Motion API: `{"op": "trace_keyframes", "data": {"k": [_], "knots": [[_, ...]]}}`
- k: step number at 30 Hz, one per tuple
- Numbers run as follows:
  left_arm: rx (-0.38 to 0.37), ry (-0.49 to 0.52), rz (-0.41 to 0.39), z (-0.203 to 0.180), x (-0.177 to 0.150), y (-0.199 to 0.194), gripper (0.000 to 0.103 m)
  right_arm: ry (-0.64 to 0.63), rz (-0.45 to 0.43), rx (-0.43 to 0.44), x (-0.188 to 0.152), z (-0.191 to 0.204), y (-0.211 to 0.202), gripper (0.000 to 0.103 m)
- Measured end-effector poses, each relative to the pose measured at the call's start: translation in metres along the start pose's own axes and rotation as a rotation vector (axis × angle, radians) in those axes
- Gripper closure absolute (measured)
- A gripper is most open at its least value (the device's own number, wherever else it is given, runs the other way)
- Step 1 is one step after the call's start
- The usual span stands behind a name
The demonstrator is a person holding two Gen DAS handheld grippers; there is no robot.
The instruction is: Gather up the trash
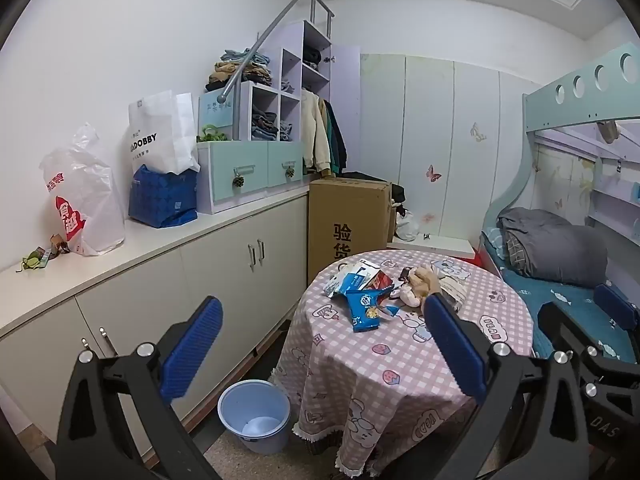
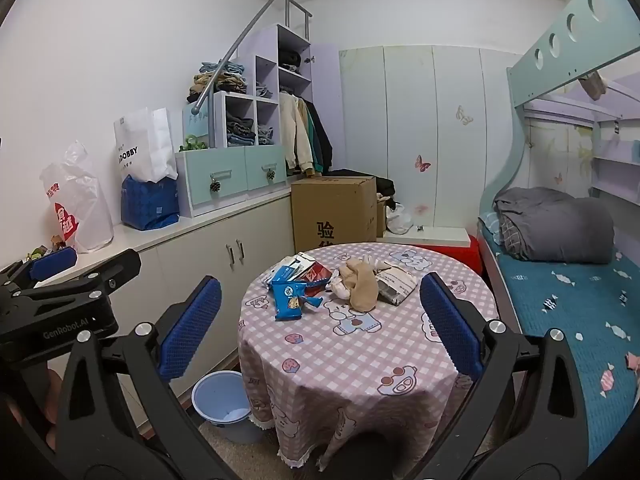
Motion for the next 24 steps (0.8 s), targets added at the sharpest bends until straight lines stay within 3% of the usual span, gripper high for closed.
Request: {"op": "trace_keyframes", "data": {"k": [24], "knots": [[-0.003,-0.005,-0.004,-0.0023,-0.0043,-0.0024,0.004,0.001,0.008,0.000,-0.0023,-0.0013,0.0008,0.006]]}}
Point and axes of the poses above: each gripper's, at about its wrist camera, not at the fingertips, and y roughly the way its jaws point, z to its left, x to its top, the point moved 10 cm from there along y, roughly the way its jaws point, and after that the axes turned 2 degrees about z, right-handed, at the moved point
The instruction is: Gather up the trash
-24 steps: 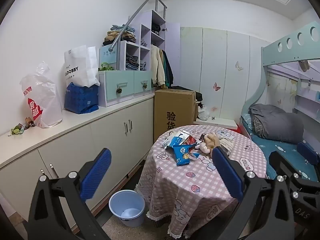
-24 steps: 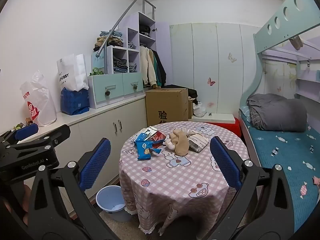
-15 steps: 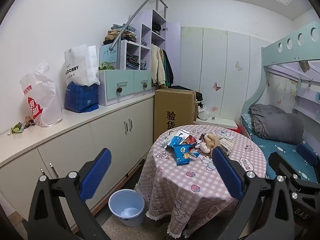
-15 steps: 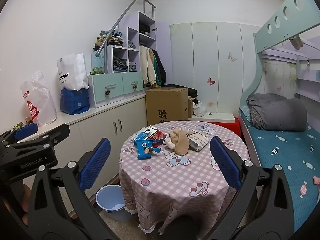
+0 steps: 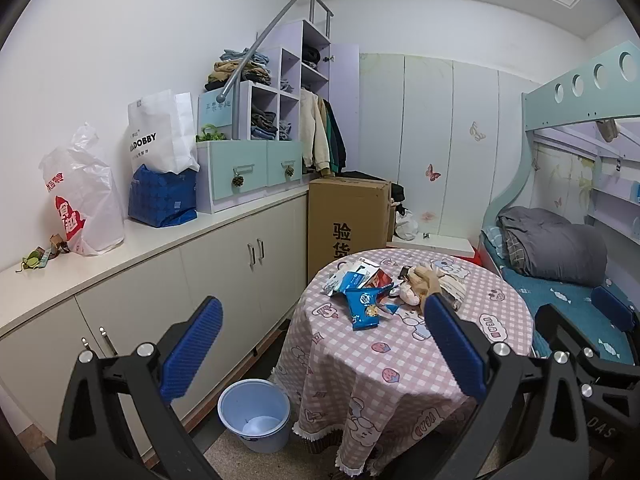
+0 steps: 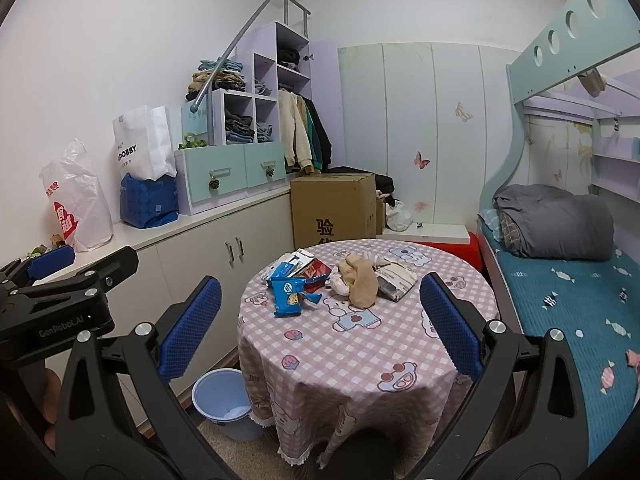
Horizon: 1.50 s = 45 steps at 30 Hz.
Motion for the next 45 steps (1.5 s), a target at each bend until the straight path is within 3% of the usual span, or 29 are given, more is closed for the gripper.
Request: {"op": "trace_keyframes", "data": {"k": [45], "knots": [[-0.006,0.005,-0.002,-0.006,0.002,0.000,0.004,0.004,0.004,0.001,-0.004,-0.001,0.001,0.006]]}}
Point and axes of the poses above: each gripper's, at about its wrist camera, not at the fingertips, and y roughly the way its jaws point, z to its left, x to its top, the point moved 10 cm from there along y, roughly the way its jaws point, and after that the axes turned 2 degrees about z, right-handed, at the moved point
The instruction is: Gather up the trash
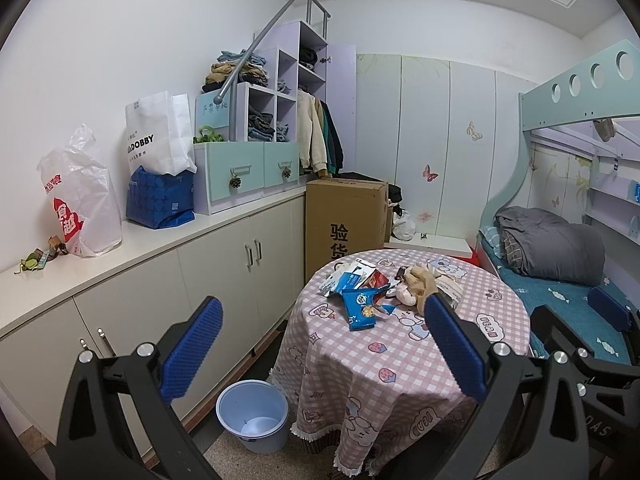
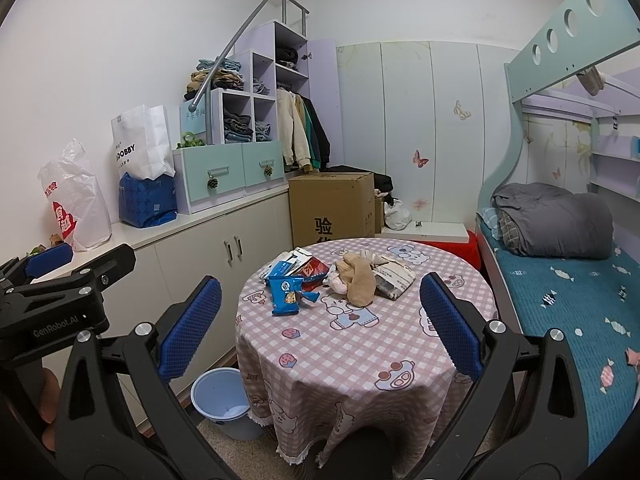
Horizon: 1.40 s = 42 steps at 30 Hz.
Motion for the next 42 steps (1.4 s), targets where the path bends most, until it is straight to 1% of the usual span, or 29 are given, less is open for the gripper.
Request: {"op": "trace_keyframes", "data": {"k": [21,24,35,38,42], "knots": [[0.000,0.001,0.000,0.000,0.000,0.000,0.004,0.001,0.002,0.000,0.001,0.000,0.000,0.006],[0.000,0.001,0.000,-0.001,0.001,-0.001,0.004,0.002,0.002,0.001,-0.005,-0.009,0.000,0.006],[0.001,0.001,0.003,0.000,0.003,-0.001,0.004,0.004,0.004,-0.002,-0.009,-0.008,0.005,0.006],[-0.003,0.003,0.009,0.000,0.002,-0.001,0.004,0.006,0.009,-0.007,-0.016,-0.010,0.014,0.006],[-0.002,0.005,0.012,0.001,0.001,0.002,0.004,0.005,0.015,-0.013,-0.014,-0.009,0.015,0.006]]}}
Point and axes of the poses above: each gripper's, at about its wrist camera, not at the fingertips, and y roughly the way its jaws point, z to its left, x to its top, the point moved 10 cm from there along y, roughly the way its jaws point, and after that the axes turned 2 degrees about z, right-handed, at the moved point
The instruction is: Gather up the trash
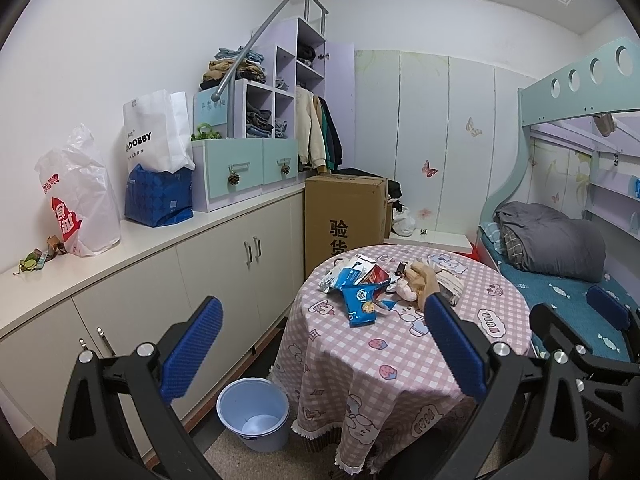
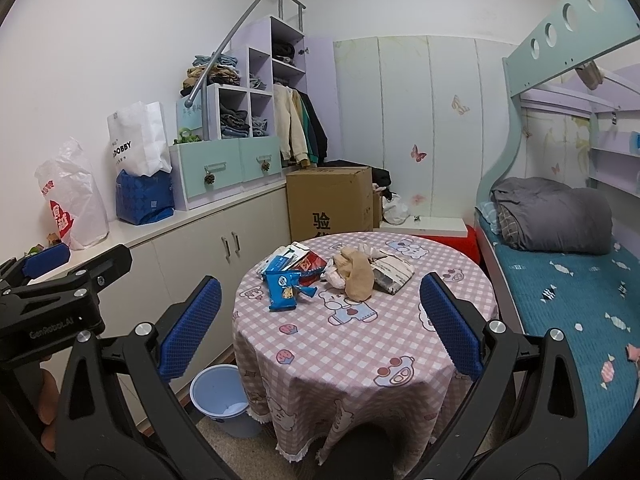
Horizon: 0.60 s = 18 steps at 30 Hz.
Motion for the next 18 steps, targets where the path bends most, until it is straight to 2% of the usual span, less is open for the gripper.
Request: {"op": "trace_keyframes", "data": {"k": [9,15,18], "knots": [[0.016,0.013,0.041,0.007,-0.005,0.022,0.004,0.030,0.043,0.027,-0.002,0.003,0.022,0.006],[0.050,0.018,0.113,0.020,-0.018,0.064,0.004,0.077,0.112,0.055,-0.014,0.001,0.063,0.006],[0.055,0.008,0.185,0.027,-0.033,0.103,0.004,0.100,0.170,0.056,-0.027,-0.004,0.091,0.006]]}}
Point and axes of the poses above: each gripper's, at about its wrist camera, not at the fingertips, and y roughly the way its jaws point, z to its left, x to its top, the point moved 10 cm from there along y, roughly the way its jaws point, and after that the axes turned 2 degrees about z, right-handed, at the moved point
